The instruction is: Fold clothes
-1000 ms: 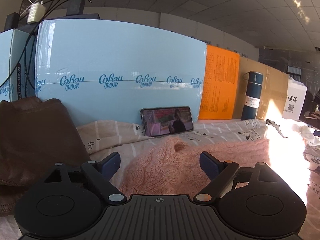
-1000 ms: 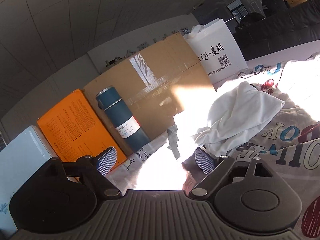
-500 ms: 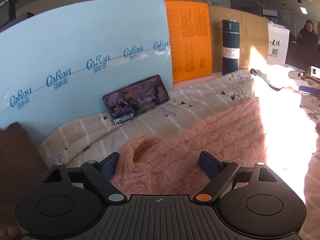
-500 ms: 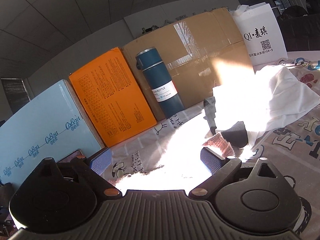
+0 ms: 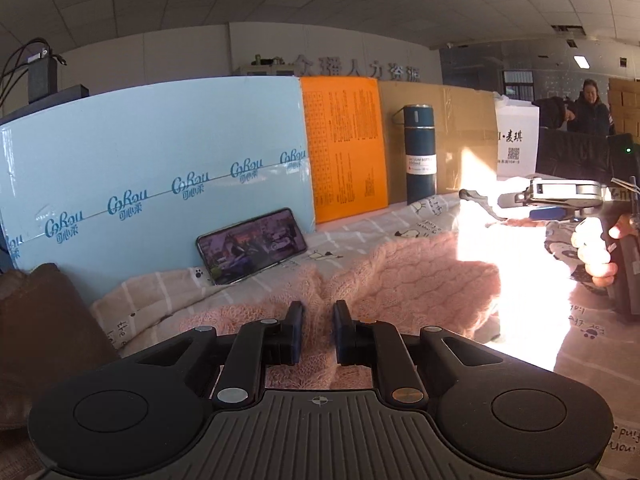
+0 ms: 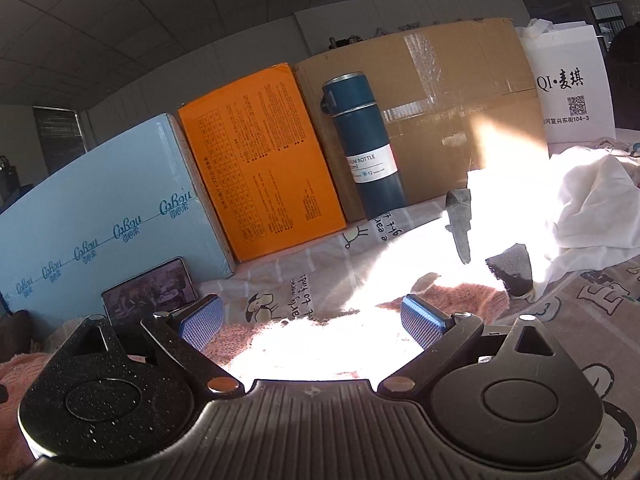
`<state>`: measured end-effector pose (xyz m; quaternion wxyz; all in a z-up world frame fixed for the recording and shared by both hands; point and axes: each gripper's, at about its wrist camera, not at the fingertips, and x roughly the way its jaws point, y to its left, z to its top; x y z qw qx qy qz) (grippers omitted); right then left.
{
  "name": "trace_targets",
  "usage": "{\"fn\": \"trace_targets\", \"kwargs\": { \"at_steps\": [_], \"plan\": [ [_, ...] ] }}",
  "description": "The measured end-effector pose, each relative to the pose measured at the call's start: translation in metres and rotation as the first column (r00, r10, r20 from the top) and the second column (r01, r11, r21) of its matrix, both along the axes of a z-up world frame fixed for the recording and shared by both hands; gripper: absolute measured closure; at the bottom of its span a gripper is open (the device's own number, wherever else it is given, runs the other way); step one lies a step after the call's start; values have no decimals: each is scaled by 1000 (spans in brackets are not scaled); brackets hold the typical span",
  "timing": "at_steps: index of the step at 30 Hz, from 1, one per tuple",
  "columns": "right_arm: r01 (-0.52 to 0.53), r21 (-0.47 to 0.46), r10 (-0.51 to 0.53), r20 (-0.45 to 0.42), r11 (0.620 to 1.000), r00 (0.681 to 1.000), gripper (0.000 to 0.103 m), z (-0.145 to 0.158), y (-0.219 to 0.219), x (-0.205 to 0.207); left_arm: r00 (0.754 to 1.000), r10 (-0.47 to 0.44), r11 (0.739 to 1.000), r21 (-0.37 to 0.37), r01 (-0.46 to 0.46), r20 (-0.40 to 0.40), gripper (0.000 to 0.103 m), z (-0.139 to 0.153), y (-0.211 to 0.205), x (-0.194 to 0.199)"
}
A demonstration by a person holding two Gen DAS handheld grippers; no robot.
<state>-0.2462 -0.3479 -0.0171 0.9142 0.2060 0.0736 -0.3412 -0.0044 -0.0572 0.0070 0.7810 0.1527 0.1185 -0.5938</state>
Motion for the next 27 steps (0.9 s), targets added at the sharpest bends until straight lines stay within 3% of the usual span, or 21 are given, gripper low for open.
{"fn": "trace_targets", "kwargs": {
  "at_steps": [3, 6, 8, 11, 13, 15, 19, 20, 21, 22, 24, 27],
  "plan": [
    [-154, -84, 151, -40, 985, 988, 2, 3, 14, 14, 1000, -19, 1000, -4, 19, -17, 89, -7, 4, -3],
    [-329, -139, 304, -172, 934, 937, 2, 6, 27, 43, 999, -24, 1000, 6, 24, -25, 88, -13, 3, -2],
    [-432, -218, 371, -273, 875, 888, 2, 9, 43, 63, 999, -30, 1000, 6, 30, -28, 88, -15, 4, -2],
    [-578, -328, 444, -400, 747, 802, 2, 12, 67, 92, 999, -38, 999, -2, 38, -17, 88, -15, 7, -4],
    [-672, -331, 500, -472, 663, 726, 2, 12, 78, 111, 999, -44, 999, -14, 44, -15, 88, -15, 9, -5],
    [-729, -339, 527, -520, 595, 672, 2, 12, 91, 128, 999, -52, 998, -25, 51, -15, 88, -15, 11, -5],
    [-802, -307, 603, -537, 512, 590, 7, 15, 107, 144, 997, -73, 996, -48, 72, -22, 88, -15, 15, -4],
    [-816, -288, 619, -540, 501, 571, 12, 16, 110, 146, 996, -80, 995, -56, 79, -25, 88, -14, 16, -4],
    [-829, -268, 635, -542, 491, 551, 31, 16, 113, 147, 996, -87, 994, -65, 85, -27, 88, -14, 17, -3],
    [-839, -247, 649, -543, 484, 534, 57, 16, 115, 148, 995, -94, 993, -73, 92, -30, 88, -13, 19, -3],
    [-838, -198, 663, -530, 509, 528, 81, 17, 116, 144, 993, -108, 990, -91, 105, -35, 88, -12, 21, -3],
    [-823, -204, 671, -493, 530, 554, 91, 21, 124, 123, 990, -139, 984, -115, 134, -38, 88, -10, 25, -3]
  ]
}}
